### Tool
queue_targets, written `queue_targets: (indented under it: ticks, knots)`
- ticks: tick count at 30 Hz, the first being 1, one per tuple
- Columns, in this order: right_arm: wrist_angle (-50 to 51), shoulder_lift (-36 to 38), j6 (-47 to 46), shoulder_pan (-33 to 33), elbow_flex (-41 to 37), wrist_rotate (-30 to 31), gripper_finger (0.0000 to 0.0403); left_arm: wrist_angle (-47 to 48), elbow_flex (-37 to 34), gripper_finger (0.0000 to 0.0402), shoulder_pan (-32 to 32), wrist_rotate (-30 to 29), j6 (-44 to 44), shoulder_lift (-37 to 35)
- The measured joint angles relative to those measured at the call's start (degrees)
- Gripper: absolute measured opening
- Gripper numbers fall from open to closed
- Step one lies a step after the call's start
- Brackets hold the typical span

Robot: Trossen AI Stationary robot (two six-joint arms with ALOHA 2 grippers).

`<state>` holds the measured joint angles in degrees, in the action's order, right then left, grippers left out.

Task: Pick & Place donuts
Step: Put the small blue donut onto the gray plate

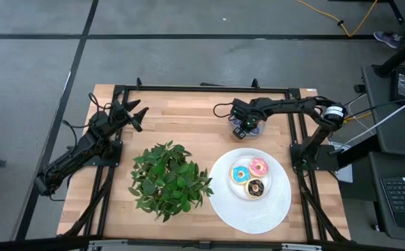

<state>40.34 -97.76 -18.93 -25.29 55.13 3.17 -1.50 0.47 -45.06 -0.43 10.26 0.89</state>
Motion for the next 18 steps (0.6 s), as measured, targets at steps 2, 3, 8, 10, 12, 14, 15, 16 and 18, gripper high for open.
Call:
queue_targets:
  ticks: [2,3,8,10,12,14,15,16,18]
  knots:
    - [-0.09,-0.02,-0.01,0.02,0.00,-0.02,0.0028,0.01,0.00,0.0270,0.00,0.00,0.00,-0.01]
    - [-0.12,-0.02,-0.01,0.02,0.00,-0.04,0.0029,0.00,0.00,0.0270,0.00,0.00,0.02,-0.01]
    - [-0.20,-0.04,-0.03,0.02,0.00,-0.10,0.0053,0.00,0.00,0.0270,0.00,0.00,0.00,-0.01]
    - [-0.24,-0.04,-0.03,0.02,0.00,-0.22,0.0072,0.00,0.00,0.0270,0.00,0.00,0.00,0.02]
    - [-0.28,-0.05,-0.05,0.02,0.01,-0.23,0.0093,0.00,0.01,0.0270,0.01,0.00,0.00,-0.01]
    - [-0.29,-0.09,-0.05,0.02,0.14,-0.26,0.0115,0.00,0.00,0.0270,0.00,0.00,0.01,-0.01]
    - [-0.29,-0.09,-0.05,0.02,0.25,-0.26,0.0124,0.02,0.01,0.0270,0.01,0.01,0.02,-0.01]
    - [-0.27,-0.09,-0.05,0.02,0.41,-0.28,0.0133,0.00,0.00,0.0270,0.00,0.00,0.00,0.01]
    - [-0.27,-0.09,-0.05,0.04,0.77,-0.28,0.0148,0.00,0.00,0.0270,0.01,0.00,0.00,0.01]
